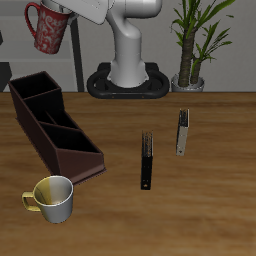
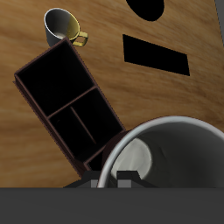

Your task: Place the red mug into the right desk caddy's right compartment

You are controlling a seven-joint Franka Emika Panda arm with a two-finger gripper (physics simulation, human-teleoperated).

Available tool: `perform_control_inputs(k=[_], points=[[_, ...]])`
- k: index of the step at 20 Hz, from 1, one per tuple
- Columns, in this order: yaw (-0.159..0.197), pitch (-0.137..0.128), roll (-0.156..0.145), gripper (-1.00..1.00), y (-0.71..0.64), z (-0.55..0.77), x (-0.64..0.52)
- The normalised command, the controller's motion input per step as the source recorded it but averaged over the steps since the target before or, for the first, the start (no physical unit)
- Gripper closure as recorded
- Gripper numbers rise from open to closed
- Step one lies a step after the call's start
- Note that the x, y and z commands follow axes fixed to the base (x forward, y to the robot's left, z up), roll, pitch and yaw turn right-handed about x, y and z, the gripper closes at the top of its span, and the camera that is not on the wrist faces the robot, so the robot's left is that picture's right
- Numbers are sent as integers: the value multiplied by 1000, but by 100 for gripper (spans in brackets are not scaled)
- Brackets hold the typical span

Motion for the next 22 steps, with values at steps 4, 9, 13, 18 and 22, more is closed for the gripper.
perform_control_inputs(k=[4,9,13,18,22], points=[[8,-22,-28,100,-145,40,-176],[-31,11,-53,100,-177,-95,-97],[-2,4,-21,100,-137,-182,-185],[1,-12,-25,100,-127,-107,-232],[7,-22,17,100,-10,-61,-152]])
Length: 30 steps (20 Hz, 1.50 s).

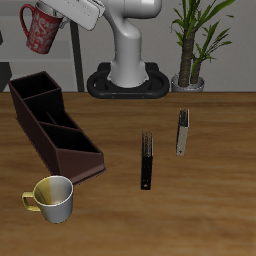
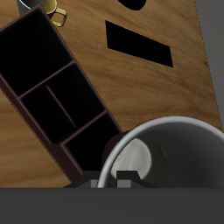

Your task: Place the red mug into the right desk caddy's right compartment

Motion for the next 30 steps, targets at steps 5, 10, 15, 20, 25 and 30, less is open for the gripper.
perform_control_inputs(k=[5,10,15,20,25,30], points=[[-4,-9,5,100,-65,-81,-56],[-17,5,-6,100,-71,-164,48],[-12,21,18,100,30,-281,81],[-1,-13,-20,100,-78,-273,34],[-32,19,13,100,0,-223,55],[-34,-1,7,100,-145,-182,-67]])
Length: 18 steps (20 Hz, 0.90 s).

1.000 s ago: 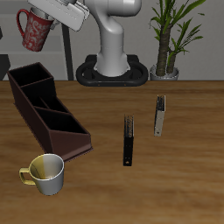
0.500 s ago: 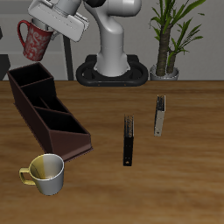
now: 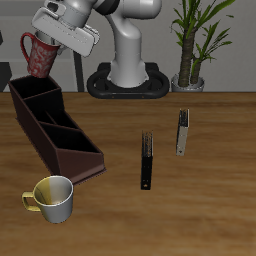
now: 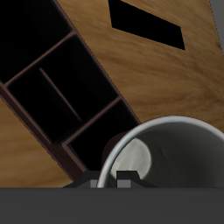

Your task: Place the red mug into the right desk caddy's right compartment

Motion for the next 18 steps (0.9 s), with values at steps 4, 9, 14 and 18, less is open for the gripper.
perform_control_inputs(k=[4,9,14,18], points=[[-57,-32,-16,100,-215,-117,-116],[-46,3,-14,100,-133,-191,-8],[-13,18,6,100,20,-223,58],[12,23,18,100,73,-210,103]])
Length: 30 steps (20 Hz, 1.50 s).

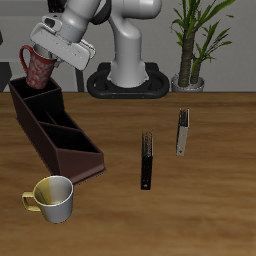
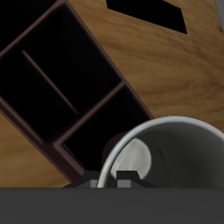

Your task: Place the red mug into the right desk caddy's right compartment

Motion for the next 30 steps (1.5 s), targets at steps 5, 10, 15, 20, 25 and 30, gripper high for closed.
perform_control_inputs(k=[5,10,15,20,25,30], points=[[-12,29,-6,100,-70,-280,145],[-21,24,-23,100,-140,-242,119],[-50,58,-37,100,-236,-435,86],[-41,48,-1,100,-73,-269,17],[-63,54,-7,-100,-53,-88,-19],[-8,-22,-2,-100,-12,128,-84]])
